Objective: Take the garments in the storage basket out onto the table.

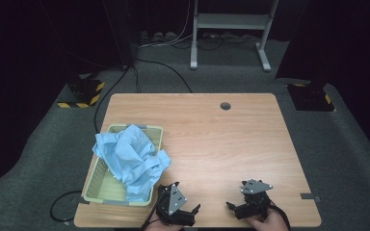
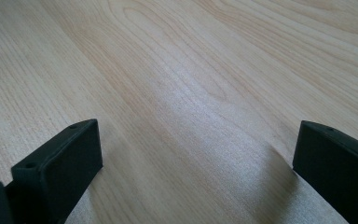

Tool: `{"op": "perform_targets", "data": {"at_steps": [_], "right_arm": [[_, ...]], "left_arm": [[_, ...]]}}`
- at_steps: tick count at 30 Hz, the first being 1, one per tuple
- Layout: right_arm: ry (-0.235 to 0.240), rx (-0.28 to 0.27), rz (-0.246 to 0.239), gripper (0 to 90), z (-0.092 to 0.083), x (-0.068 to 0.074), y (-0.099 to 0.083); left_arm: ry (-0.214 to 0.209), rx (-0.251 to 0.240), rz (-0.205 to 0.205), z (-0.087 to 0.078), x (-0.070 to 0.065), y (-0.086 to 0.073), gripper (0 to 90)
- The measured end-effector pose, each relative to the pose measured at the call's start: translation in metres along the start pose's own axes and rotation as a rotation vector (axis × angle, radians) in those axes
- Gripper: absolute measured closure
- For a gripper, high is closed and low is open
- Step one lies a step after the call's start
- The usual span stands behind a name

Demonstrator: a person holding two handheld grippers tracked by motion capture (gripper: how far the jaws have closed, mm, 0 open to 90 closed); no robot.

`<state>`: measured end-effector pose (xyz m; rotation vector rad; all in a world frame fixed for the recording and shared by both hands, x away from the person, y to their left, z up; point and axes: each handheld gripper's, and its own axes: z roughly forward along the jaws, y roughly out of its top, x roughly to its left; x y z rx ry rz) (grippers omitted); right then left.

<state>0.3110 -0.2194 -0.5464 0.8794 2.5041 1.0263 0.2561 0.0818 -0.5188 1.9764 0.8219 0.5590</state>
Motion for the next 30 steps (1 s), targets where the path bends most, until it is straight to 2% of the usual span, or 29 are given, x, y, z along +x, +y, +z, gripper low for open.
{"op": "perform_targets", "data": {"at_steps": [5, 8, 13, 23, 30], "right_arm": [[0.002, 0.0, 0.001, 1.1, 0.0, 0.0, 0.0], [0.002, -0.001, 0.001, 1.1, 0.0, 0.0, 0.0], [0.002, 0.0, -0.001, 1.1, 0.0, 0.0, 0.0], [0.004, -0.001, 0.0, 1.1, 0.0, 0.0, 0.0], [0.006, -0.003, 0.007, 1.1, -0.001, -0.001, 0.0]], "left_arm": [[-0.015, -0.023, -0.027, -0.007, 0.002, 0.007, 0.8], [-0.015, -0.027, -0.027, -0.009, 0.002, 0.009, 0.7], [0.007, -0.018, 0.001, -0.013, 0.001, 0.014, 0.6], [0.013, -0.039, -0.022, -0.024, 0.006, 0.023, 0.6], [0.021, -0.06, -0.018, -0.033, 0.008, 0.031, 0.6]]}}
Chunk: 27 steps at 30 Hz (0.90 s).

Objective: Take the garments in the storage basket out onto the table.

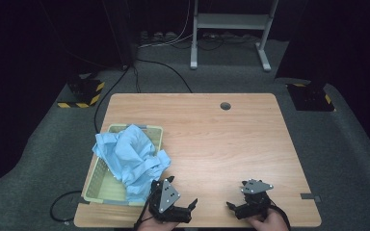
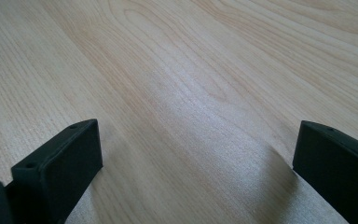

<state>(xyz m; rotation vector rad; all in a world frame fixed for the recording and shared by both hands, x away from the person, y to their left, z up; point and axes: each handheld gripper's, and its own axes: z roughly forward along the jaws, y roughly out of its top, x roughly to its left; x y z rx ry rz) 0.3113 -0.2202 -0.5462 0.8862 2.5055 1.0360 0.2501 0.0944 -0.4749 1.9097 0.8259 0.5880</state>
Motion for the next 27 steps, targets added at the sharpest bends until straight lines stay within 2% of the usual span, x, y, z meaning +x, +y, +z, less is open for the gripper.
{"op": "perform_targets", "data": {"at_steps": [12, 15, 27], "right_arm": [[0.0, 0.0, 0.001, 1.1, 0.0, 0.0, 0.0], [0.0, -0.001, 0.0, 1.1, 0.0, 0.0, 0.0], [0.001, -0.002, 0.002, 1.1, 0.0, 0.0, 0.0]], "left_arm": [[0.007, -0.028, -0.007, -0.01, 0.003, 0.012, 0.6], [0.01, -0.039, 0.009, -0.012, 0.003, 0.015, 0.6], [0.02, -0.066, 0.011, -0.021, 0.005, 0.029, 0.5]]}}
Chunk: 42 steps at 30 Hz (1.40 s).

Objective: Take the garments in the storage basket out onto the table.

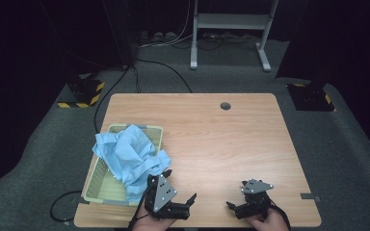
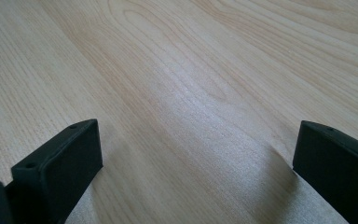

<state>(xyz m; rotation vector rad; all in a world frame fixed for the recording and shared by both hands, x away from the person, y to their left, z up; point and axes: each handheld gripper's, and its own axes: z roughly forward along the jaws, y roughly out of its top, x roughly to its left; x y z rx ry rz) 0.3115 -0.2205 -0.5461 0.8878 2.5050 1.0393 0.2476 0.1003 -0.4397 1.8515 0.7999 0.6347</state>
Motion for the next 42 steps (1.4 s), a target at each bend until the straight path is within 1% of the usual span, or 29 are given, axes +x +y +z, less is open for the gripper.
{"op": "perform_targets", "data": {"at_steps": [9, 17, 19, 27, 42], "right_arm": [[0.001, 0.0, 0.002, 1.1, 0.0, 0.0, 0.0], [0.002, 0.0, 0.002, 1.1, 0.0, 0.0, 0.0], [0.002, -0.001, 0.002, 1.1, 0.0, 0.0, 0.0], [0.003, -0.001, 0.003, 1.1, 0.0, 0.0, 0.0], [0.001, 0.0, 0.0, 1.1, 0.0, 0.0, 0.0]], "left_arm": [[0.0, -0.019, 0.006, -0.004, 0.0, 0.008, 0.5], [0.005, -0.026, 0.009, -0.007, 0.002, 0.011, 0.5], [0.01, -0.026, 0.012, -0.008, 0.004, 0.012, 0.5], [0.034, -0.033, 0.003, -0.013, 0.012, 0.013, 0.5], [0.076, -0.031, -0.016, -0.021, 0.026, 0.009, 0.5]]}}
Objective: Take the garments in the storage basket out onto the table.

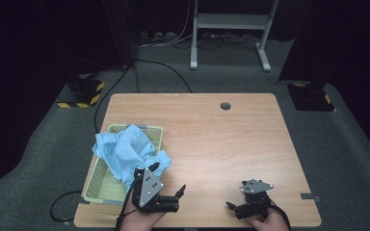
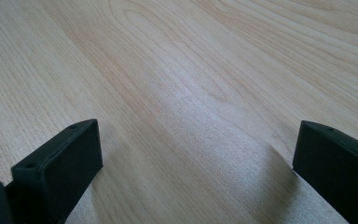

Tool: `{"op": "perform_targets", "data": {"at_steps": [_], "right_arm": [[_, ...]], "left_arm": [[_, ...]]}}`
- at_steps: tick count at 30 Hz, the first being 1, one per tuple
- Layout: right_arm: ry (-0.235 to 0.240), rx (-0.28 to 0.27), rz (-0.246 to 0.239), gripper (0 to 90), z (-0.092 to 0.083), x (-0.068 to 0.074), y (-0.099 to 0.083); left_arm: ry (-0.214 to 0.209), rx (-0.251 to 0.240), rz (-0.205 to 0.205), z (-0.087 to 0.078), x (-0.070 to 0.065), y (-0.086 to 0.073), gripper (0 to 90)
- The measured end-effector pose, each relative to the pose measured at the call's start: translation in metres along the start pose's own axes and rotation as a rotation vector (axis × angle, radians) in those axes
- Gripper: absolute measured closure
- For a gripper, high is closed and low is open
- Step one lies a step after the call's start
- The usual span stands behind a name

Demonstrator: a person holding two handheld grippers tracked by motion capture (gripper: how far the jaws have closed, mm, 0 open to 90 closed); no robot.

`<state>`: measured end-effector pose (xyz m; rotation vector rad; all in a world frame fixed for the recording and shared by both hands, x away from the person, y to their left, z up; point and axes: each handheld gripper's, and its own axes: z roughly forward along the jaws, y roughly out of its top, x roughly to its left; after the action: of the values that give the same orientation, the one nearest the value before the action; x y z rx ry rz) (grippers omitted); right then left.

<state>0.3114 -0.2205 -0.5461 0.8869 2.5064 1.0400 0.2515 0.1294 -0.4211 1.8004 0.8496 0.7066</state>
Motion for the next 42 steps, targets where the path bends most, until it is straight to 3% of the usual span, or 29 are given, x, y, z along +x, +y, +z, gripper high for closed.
{"op": "perform_targets", "data": {"at_steps": [19, 42], "right_arm": [[0.0, 0.0, -0.001, 1.1, 0.0, 0.0, 0.0], [0.002, -0.001, 0.0, 1.1, 0.0, 0.0, 0.0]], "left_arm": [[0.066, 0.004, -0.024, -0.008, 0.021, -0.005, 0.5], [0.182, 0.019, -0.059, -0.024, 0.06, -0.005, 0.5]]}}
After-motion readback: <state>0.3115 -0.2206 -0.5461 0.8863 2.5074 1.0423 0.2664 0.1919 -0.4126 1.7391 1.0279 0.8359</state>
